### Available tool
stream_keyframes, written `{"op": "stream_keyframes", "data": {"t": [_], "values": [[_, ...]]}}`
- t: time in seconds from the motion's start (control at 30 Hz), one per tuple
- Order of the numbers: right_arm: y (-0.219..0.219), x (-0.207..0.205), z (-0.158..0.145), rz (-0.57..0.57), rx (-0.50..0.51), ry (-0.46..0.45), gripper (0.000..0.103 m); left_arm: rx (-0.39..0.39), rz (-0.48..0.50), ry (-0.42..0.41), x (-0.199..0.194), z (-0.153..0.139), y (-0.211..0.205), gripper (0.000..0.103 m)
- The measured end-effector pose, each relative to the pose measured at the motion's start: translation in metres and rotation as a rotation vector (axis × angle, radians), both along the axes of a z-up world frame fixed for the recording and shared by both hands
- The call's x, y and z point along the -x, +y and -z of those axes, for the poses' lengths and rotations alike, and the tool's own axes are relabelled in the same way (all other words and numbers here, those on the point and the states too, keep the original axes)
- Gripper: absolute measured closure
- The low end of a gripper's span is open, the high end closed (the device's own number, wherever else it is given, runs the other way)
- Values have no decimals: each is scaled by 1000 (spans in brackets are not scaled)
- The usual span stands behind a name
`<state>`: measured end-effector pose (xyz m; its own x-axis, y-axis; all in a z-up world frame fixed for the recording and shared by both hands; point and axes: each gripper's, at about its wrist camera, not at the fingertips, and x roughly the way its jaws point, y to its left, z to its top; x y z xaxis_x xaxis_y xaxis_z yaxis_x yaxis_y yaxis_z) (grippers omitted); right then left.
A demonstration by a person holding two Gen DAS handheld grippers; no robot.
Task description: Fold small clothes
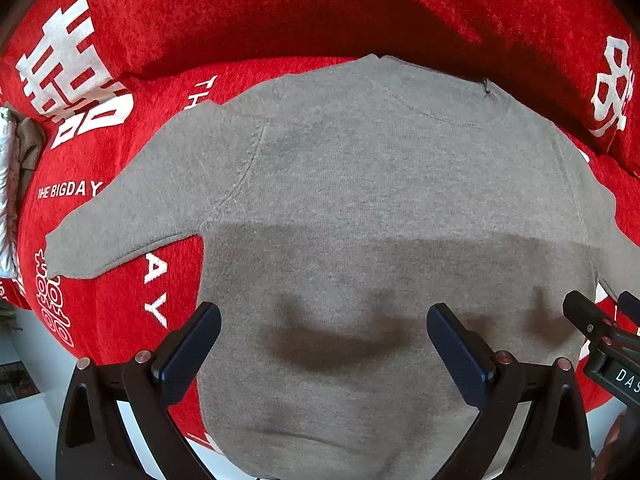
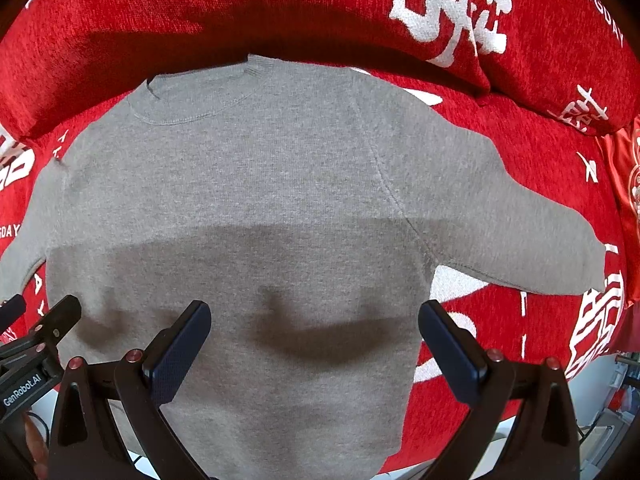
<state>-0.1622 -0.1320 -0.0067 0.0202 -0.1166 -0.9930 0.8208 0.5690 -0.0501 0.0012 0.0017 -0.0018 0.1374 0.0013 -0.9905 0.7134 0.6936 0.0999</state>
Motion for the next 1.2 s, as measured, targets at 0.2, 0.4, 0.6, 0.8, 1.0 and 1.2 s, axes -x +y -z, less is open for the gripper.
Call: {"op": "stream_keyframes", "data": {"t": [0.2, 0.4, 0.6, 0.8, 1.0, 1.2], "values": [[1, -2, 0, -2, 2, 3, 0, -6, -6, 7, -3, 1, 2, 0], [3, -8, -1, -5, 3, 4, 0, -4, -16, 15, -7, 2, 5, 0], [4, -12, -1, -9, 3, 6, 0, 15, -14, 21, -10, 3, 6, 0], [4, -16, 0, -13, 2, 11, 0, 56, -9, 34, -11, 4, 7, 0], [4, -17, 0, -13, 3, 13, 0, 20, -3, 22, -12, 4, 7, 0], [5, -18, -1, -7, 4, 14, 0, 16, 7, 15, -14, 4, 6, 0]]}}
